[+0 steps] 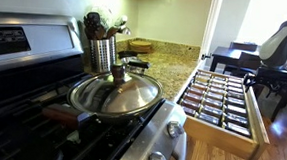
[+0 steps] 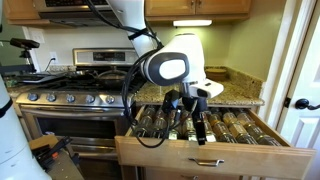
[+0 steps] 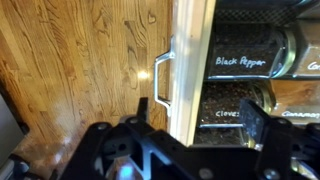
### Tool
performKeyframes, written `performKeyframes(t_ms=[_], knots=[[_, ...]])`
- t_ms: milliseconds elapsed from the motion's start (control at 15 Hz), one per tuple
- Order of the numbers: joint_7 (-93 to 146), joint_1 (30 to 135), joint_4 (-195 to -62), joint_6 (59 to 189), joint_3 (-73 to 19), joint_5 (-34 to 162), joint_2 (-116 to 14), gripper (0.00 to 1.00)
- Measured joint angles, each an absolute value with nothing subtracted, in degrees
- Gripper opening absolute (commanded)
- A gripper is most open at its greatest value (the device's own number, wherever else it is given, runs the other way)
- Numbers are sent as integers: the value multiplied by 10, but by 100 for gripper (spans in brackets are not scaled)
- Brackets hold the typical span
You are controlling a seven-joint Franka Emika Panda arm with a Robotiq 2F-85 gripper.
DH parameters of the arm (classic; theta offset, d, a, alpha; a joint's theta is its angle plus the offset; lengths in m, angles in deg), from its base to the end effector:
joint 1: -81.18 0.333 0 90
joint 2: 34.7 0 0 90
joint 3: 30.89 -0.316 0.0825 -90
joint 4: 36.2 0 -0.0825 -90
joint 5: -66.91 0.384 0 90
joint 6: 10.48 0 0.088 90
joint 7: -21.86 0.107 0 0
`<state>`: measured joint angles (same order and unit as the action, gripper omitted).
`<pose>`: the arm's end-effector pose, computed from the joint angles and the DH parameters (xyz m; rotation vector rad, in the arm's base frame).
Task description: Open the top most drawer of the bottom cabinet.
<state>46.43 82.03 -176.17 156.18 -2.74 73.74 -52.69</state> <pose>0.4414 -0.2447 0.2105 2.6595 -1.4260 0.2925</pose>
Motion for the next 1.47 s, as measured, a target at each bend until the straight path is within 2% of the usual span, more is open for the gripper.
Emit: performKeyframes(t_ms=[400,600,800,1067,1467], knots=[[500,870,-1750,1555,-27,736,-477,100],[530,886,-1729,1507,-27,736,-479,100],[569,875,-1713,1439,-43,708,-486,100],[575,845,-1710,1423,-75,705,-498,100],[622,826,-1698,1362,-76,649,-528,100]])
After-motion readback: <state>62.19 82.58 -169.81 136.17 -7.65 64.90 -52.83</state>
